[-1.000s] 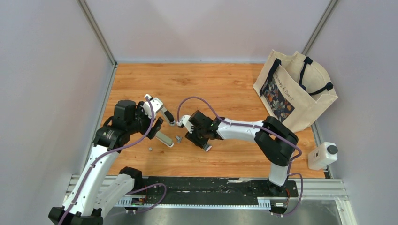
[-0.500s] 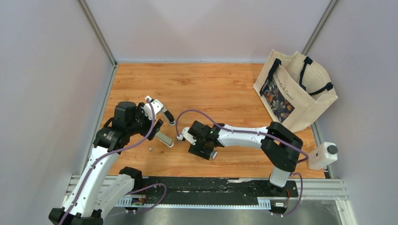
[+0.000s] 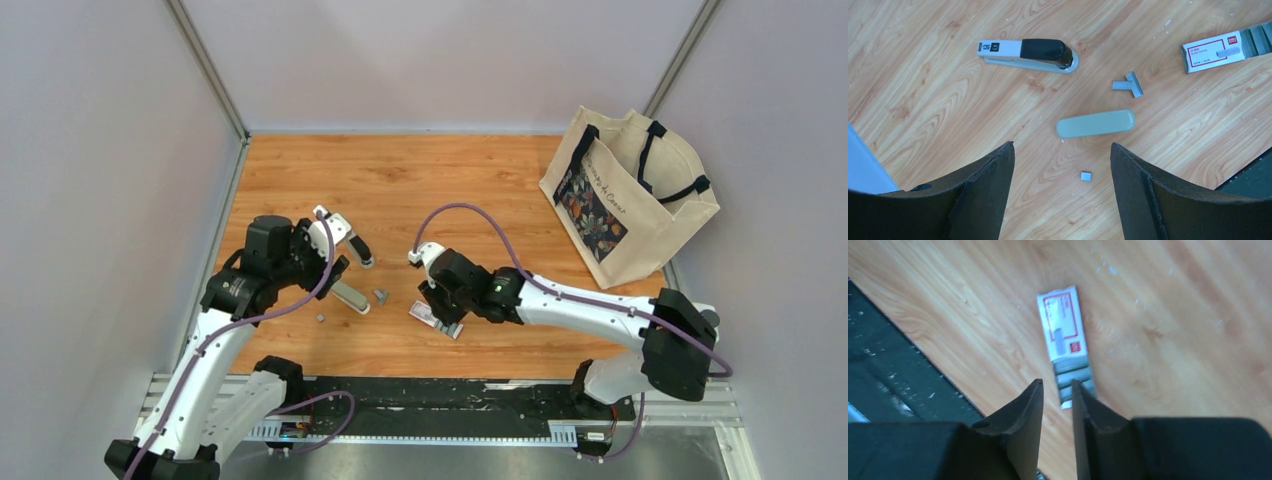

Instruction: Unload the staples from the stapler

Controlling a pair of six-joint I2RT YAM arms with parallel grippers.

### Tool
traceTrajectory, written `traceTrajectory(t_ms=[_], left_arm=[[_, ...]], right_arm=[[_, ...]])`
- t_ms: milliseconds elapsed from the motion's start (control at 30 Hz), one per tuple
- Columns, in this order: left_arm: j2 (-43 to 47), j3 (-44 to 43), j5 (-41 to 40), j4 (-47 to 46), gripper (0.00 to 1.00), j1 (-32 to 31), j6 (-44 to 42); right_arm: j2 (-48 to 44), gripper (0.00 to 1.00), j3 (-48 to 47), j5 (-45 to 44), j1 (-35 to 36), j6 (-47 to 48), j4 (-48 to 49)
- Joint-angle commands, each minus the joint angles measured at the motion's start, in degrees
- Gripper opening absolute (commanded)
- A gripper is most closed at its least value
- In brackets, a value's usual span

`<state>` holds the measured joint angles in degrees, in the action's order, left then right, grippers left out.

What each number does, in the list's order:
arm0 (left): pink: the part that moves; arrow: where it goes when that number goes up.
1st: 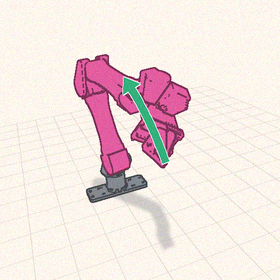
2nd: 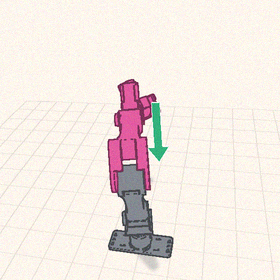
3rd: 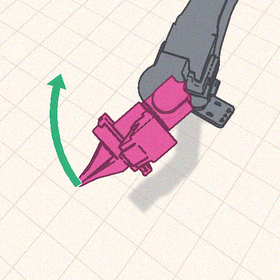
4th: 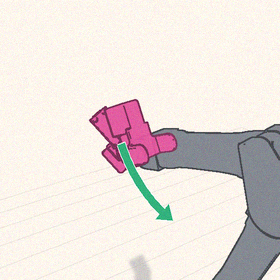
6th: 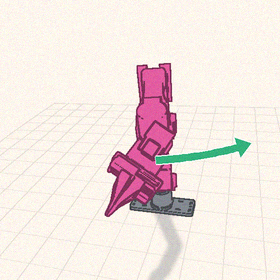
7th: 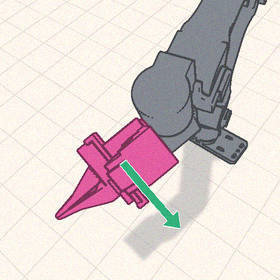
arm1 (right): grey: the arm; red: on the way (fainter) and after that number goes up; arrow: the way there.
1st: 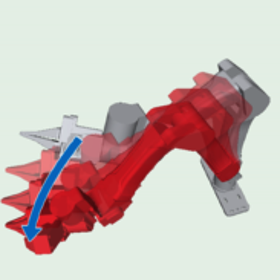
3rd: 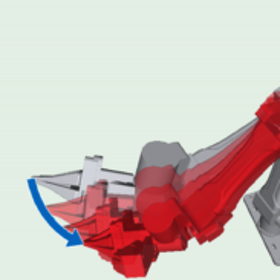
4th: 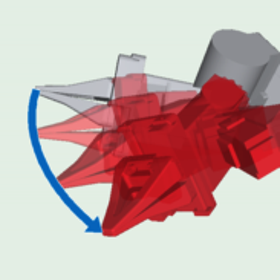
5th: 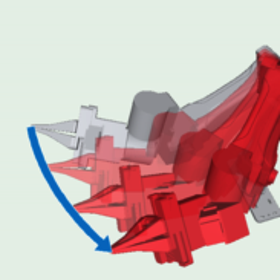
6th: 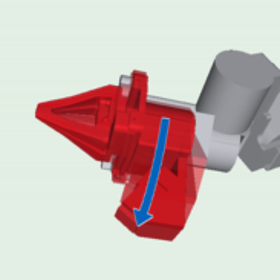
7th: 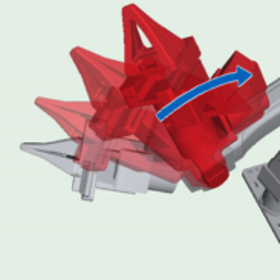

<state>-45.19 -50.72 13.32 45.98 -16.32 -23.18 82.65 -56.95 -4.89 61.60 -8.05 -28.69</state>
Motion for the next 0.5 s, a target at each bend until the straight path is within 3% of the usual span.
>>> traceTrajectory(t_ms=[0, 200, 467], left_arm=[[-1.4, -0.5, 2.2, -2.0, 0.78, 0.1, -3.0], [-7.4, -2.0, 0.3, -4.1, 0.78, -2.8, -5.0], [-18.6, -3.9, -4.4, -6.8, 0.78, -9.7, -9.2]], right_arm=[[-5.0, 0.23, 7.8, 3.7, 0.6, -19.5, 1.9], [-10.0, 0.14, 17.8, 6.0, 1.9, -30.3, 8.5], [-6.5, 0.10, 18.4, 7.1, 2.0, -32.7, 12.3]])
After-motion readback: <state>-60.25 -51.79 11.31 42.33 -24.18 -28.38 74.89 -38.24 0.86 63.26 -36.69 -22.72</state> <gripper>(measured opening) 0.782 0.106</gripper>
